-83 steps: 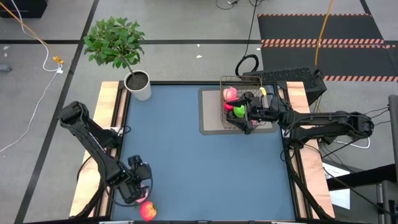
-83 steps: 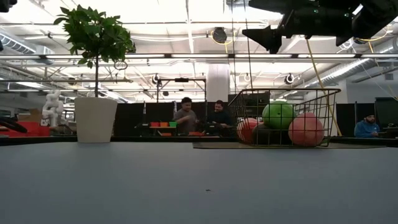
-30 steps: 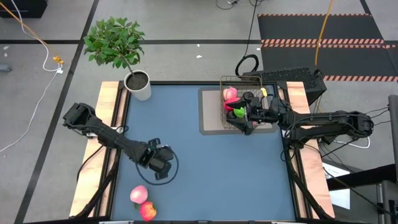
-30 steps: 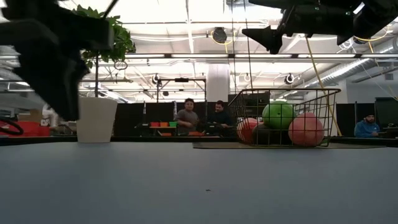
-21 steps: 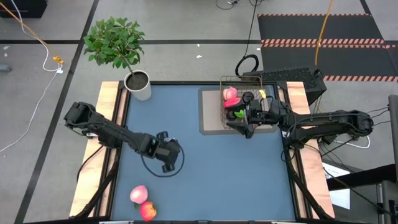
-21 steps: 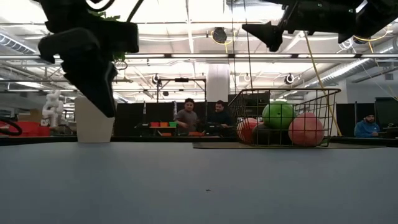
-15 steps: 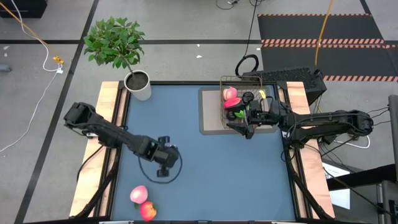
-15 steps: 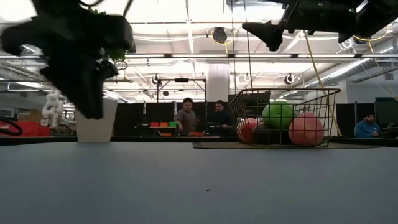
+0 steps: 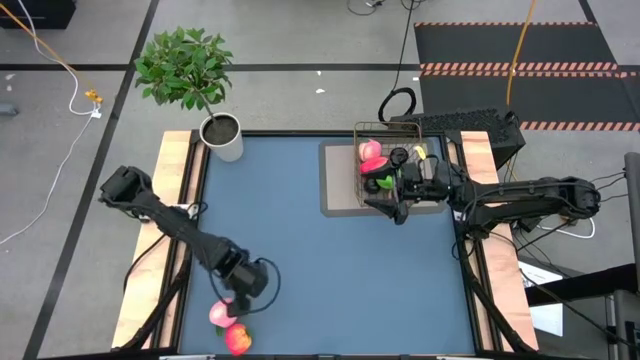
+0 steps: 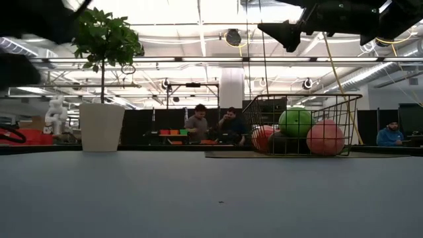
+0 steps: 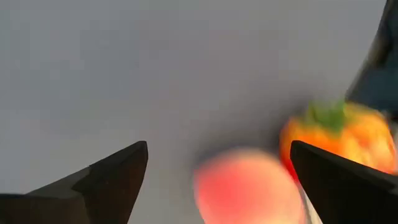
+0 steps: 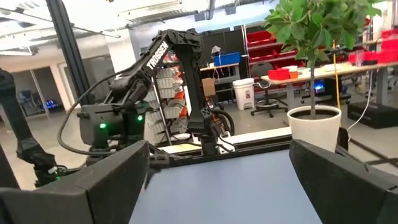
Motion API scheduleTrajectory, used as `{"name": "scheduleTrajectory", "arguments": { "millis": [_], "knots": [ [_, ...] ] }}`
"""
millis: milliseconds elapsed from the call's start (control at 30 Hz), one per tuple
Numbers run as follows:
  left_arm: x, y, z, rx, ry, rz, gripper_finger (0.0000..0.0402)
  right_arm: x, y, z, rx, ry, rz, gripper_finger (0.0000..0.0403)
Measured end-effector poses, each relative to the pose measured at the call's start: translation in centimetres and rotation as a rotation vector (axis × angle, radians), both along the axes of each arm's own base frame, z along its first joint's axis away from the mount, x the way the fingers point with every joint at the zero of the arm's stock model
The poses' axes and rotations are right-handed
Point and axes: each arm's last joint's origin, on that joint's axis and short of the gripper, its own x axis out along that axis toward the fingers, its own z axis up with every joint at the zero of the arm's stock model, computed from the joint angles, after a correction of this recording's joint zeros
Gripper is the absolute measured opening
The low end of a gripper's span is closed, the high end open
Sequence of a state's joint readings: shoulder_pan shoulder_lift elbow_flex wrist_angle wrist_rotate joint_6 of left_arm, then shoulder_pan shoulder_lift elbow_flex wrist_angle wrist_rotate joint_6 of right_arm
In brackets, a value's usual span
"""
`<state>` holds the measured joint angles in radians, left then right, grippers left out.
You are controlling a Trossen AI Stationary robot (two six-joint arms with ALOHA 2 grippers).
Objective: Build produce basket
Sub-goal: Put the pink peach into the gold wire basket
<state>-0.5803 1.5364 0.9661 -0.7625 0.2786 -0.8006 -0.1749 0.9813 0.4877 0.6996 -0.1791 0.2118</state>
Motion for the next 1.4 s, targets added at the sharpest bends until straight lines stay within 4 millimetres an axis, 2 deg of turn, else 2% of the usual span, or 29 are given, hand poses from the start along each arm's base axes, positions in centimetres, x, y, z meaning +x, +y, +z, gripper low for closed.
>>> {"name": "scheduleTrajectory", "arguments": {
  "millis": [133,300,567,767,900,1133,1267,1400],
  "knots": [
    [-2.5,-1.1,-0.2,0.054,0.149,-0.037,0.0367,0.0,0.0,0.1,-0.038,-0.009,-0.006,0.0381],
    [-4.6,-1.8,-0.7,0.161,0.178,-0.171,0.0338,0.0,-0.1,0.3,-0.053,-0.027,-0.033,0.0381],
    [-5.0,-1.6,-0.7,0.281,0.118,-0.256,0.0314,0.0,-0.1,0.3,-0.077,-0.034,-0.037,0.0381],
    [-4.8,-1.3,-0.8,0.403,0.037,-0.244,0.0305,0.0,-0.1,0.3,-0.082,-0.036,-0.037,0.0381],
    [-4.8,-1.2,-0.8,0.404,0.044,-0.198,0.0311,0.0,-0.1,0.3,-0.088,-0.036,-0.038,0.0381],
    [-4.2,0.7,-0.7,0.489,0.138,0.072,0.0353,-0.1,-0.1,0.4,-0.09,-0.046,-0.039,0.0381],
    [-3.7,1.3,-0.7,0.481,0.132,0.028,0.0392,-0.1,-0.1,0.6,-0.091,-0.057,-0.039,0.0381],
    [-3.0,1.2,-0.8,0.44,0.071,-0.064,0.039,-0.1,-0.1,0.6,-0.086,-0.062,-0.035,0.0381]
  ]
}}
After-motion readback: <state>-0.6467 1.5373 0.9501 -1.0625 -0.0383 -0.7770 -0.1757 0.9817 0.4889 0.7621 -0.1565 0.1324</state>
